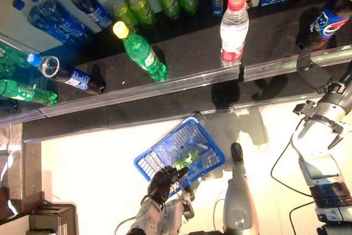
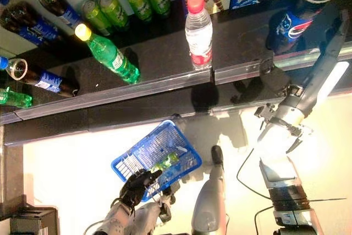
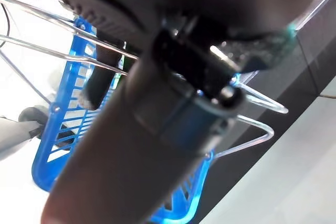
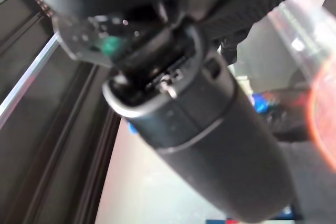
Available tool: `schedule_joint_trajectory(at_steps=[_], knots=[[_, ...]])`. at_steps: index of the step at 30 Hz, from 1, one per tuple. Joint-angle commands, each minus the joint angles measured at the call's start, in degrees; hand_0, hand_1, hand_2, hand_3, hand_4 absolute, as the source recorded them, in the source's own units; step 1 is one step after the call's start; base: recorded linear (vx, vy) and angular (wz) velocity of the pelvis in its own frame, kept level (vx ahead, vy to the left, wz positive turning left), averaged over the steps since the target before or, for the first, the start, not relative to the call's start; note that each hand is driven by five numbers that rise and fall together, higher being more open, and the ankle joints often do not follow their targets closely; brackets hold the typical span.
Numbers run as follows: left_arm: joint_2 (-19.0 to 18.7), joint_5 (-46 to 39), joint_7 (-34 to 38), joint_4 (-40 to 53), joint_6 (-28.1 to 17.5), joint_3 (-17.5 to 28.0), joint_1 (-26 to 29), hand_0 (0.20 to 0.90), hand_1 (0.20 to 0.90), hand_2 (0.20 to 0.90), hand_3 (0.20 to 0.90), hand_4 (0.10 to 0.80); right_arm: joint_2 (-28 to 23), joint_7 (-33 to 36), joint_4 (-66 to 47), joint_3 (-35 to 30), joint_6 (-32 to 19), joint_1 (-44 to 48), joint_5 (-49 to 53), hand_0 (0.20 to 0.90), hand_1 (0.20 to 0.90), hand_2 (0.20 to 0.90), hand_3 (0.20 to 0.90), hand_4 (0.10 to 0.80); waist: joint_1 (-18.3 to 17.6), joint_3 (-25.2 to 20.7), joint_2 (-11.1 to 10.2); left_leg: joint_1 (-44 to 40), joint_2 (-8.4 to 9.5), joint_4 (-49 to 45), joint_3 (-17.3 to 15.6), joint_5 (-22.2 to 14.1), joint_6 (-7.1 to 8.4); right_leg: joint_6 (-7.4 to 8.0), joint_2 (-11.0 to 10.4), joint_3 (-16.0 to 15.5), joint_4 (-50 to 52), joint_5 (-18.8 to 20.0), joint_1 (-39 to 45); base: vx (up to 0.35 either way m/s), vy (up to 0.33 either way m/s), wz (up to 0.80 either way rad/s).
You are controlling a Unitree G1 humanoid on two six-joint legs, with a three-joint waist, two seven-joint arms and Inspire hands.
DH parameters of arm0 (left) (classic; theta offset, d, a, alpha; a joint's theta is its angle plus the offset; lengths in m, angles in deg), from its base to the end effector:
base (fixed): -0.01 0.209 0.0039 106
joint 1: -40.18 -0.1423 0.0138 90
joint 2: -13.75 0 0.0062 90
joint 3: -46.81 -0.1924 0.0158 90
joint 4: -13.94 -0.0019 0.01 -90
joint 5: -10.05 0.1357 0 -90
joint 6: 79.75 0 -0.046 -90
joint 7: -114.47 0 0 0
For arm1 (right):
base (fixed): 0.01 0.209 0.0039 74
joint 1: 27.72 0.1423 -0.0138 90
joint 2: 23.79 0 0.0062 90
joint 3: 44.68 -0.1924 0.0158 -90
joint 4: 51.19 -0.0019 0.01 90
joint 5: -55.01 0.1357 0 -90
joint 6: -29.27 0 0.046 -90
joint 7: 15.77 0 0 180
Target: Pick up the drink and place into the basket.
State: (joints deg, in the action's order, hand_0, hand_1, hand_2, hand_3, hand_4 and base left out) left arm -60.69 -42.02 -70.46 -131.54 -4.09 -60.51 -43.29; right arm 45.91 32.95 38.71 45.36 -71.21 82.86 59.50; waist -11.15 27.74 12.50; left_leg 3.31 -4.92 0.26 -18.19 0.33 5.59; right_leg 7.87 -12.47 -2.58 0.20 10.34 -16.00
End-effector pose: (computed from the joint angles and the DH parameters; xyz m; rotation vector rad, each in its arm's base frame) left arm 0.1552 0.1212 -0.0933 -0.6615 0.6406 0.1120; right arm 0.2558 -0.2397 0.1622 -0.2845 -0.7407 -0.7541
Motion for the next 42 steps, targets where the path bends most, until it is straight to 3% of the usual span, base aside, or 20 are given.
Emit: schedule_joint_trajectory(at_steps=[1, 22, 42], knots=[[-5.10, 0.18, -1.94, 4.26, -5.18, 1.73, -2.71, 0.300, 0.300, 0.300, 0.200, 0.100, -3.72, 1.52, -4.56, -3.05, -2.00, 5.17, -1.45, 0.900, 0.900, 0.900, 0.900, 0.800, 0.61, -4.63, -2.80, 6.38, -1.60, -11.10, 2.42, -1.09, -0.70, -4.10, 0.54, -2.38, 12.59, -11.38, -1.92, 0.023, -0.038, 0.04], [-6.80, 0.24, -2.46, 4.08, -2.82, -0.03, -1.56, 0.300, 0.300, 0.300, 0.200, 0.100, -8.61, 0.29, 5.49, -4.85, 3.01, 17.20, 9.54, 0.900, 0.900, 0.900, 0.900, 0.800, 2.60, -2.97, -0.40, 8.96, -1.55, -13.59, 3.50, 1.72, 0.17, -5.43, -0.12, -3.75, 15.72, -12.67, -3.99, 0.019, -0.022, 0.05], [-7.98, -1.35, -3.46, 6.25, -1.91, -2.39, -1.60, 0.300, 0.300, 0.300, 0.200, 0.100, -15.33, 0.32, 13.14, -0.77, 4.44, 33.02, 15.67, 0.900, 0.900, 0.900, 0.900, 0.800, 3.24, -1.83, 1.90, 9.98, -1.10, -13.91, 3.95, 3.34, 0.92, -6.29, 0.21, -3.03, 17.44, -13.42, -6.51, -0.001, -0.011, 0.00]])
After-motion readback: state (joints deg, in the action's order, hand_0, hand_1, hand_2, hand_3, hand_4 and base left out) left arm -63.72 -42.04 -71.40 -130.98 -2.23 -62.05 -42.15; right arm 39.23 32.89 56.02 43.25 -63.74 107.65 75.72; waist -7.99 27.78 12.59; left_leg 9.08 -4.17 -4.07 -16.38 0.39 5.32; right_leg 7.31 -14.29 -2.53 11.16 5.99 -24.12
